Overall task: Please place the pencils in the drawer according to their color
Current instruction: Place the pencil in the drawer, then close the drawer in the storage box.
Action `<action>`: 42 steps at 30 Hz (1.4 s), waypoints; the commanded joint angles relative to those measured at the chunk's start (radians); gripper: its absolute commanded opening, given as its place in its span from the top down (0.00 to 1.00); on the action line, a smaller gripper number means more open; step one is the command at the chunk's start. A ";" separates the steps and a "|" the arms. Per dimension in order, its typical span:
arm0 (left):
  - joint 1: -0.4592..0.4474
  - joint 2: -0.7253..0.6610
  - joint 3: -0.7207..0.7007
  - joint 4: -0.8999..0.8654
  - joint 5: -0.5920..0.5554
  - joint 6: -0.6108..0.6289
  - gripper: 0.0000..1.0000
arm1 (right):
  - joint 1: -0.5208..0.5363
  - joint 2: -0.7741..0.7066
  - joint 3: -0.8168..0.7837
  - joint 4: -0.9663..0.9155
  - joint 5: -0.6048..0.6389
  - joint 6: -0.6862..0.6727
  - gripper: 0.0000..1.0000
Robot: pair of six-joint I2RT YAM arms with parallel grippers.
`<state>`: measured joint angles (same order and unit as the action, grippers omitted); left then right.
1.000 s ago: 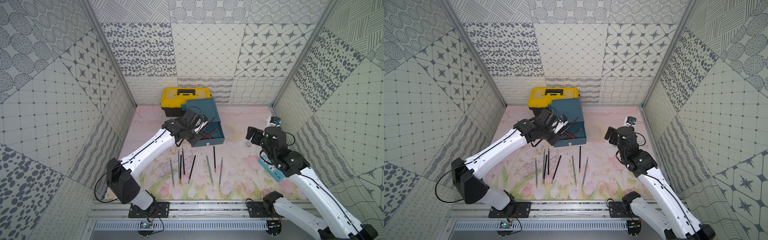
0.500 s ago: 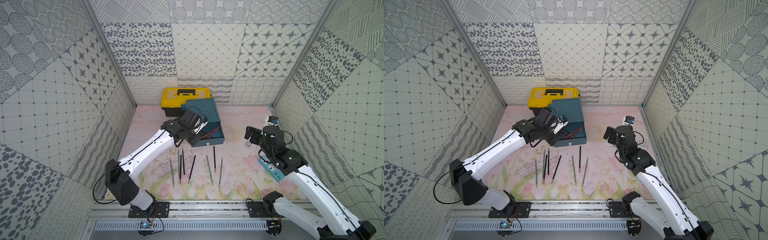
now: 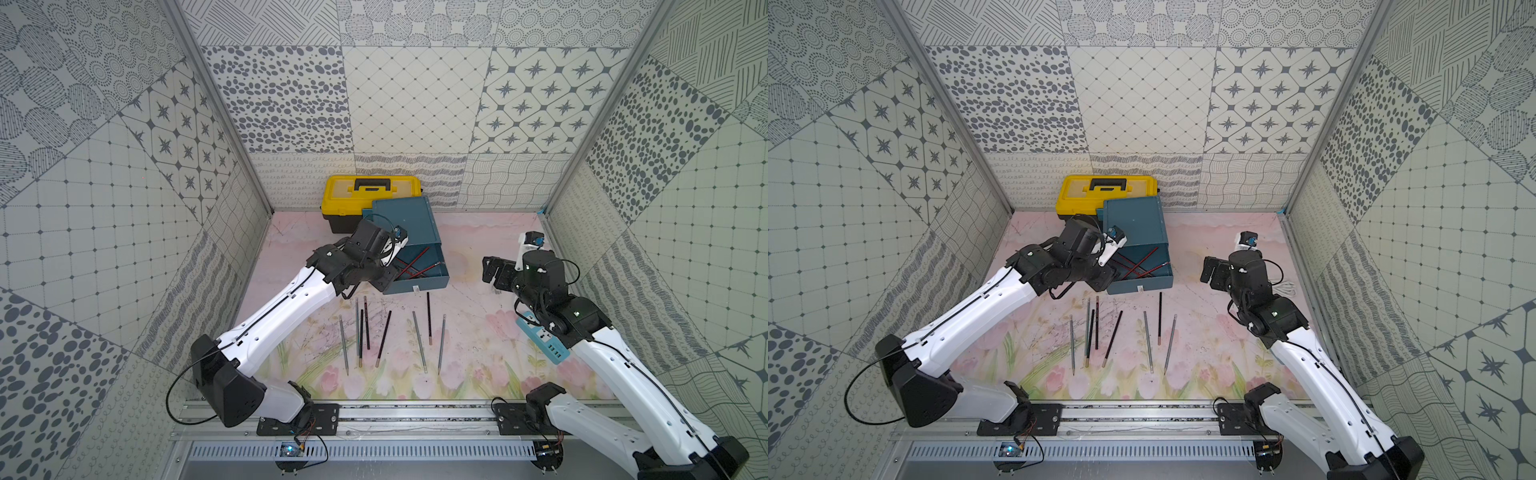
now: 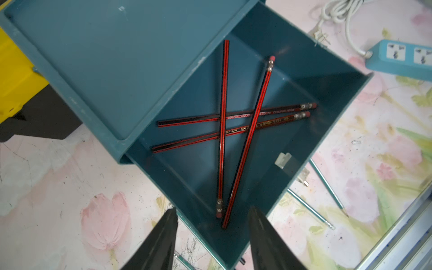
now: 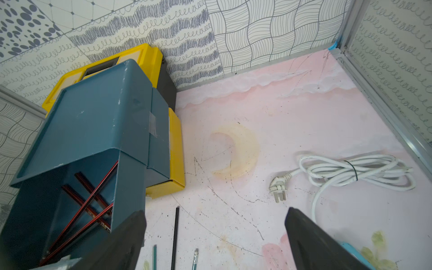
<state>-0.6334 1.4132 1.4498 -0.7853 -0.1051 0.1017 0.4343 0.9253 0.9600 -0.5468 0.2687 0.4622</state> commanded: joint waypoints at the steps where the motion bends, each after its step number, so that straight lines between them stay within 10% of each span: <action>1: 0.005 -0.095 -0.058 0.086 -0.144 -0.212 0.22 | -0.005 0.011 -0.021 0.048 -0.110 -0.038 0.04; 4: 0.005 -0.184 -0.143 0.136 -0.230 -0.323 0.01 | -0.001 0.013 -0.048 0.052 -0.192 -0.038 0.08; 18: 0.007 -0.505 -0.553 0.243 -0.523 -0.694 0.01 | 0.215 0.161 -0.129 0.195 -0.280 0.004 0.07; 42: 0.008 -0.467 -0.772 0.450 -0.376 -0.761 0.01 | 0.178 0.408 0.029 0.453 -0.132 0.114 0.12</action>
<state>-0.6312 0.9211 0.6785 -0.4286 -0.5293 -0.6441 0.6174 1.3144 0.9482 -0.1978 0.1173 0.5373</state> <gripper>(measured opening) 0.992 0.888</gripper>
